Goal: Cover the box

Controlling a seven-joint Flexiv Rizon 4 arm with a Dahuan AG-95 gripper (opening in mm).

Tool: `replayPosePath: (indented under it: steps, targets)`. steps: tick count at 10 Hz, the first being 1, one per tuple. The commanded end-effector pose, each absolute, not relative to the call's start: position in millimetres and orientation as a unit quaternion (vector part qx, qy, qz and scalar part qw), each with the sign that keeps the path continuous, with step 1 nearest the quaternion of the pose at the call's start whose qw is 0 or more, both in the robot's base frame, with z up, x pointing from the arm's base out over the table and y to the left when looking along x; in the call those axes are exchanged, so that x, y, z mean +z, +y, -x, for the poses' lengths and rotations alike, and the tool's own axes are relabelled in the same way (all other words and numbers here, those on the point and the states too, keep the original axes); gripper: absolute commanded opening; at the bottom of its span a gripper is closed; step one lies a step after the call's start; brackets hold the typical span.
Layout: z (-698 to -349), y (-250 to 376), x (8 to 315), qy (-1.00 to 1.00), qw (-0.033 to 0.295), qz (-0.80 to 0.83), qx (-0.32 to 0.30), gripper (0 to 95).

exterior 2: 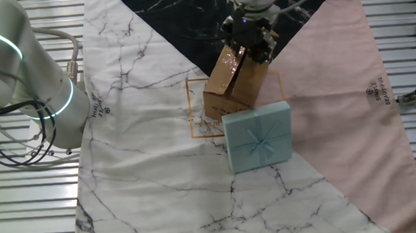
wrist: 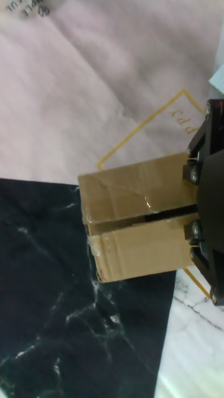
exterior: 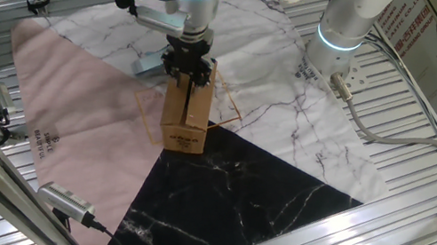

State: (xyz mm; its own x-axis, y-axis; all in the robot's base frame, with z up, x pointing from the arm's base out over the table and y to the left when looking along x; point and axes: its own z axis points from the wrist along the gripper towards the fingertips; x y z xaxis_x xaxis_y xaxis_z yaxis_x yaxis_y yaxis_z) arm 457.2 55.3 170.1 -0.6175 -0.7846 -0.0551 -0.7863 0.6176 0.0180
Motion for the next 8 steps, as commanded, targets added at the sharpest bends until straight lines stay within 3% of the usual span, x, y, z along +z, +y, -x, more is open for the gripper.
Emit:
replayPosePath:
  steps: [1,5,8]
  targets:
    - [-461,54,184,0.904,0.019,0.427,0.024,38.0]
    - [-471,62,203,0.975,0.032,0.207,0.068,38.0]
    - [-479,67,208,0.994,0.028,0.089,0.063,38.0]
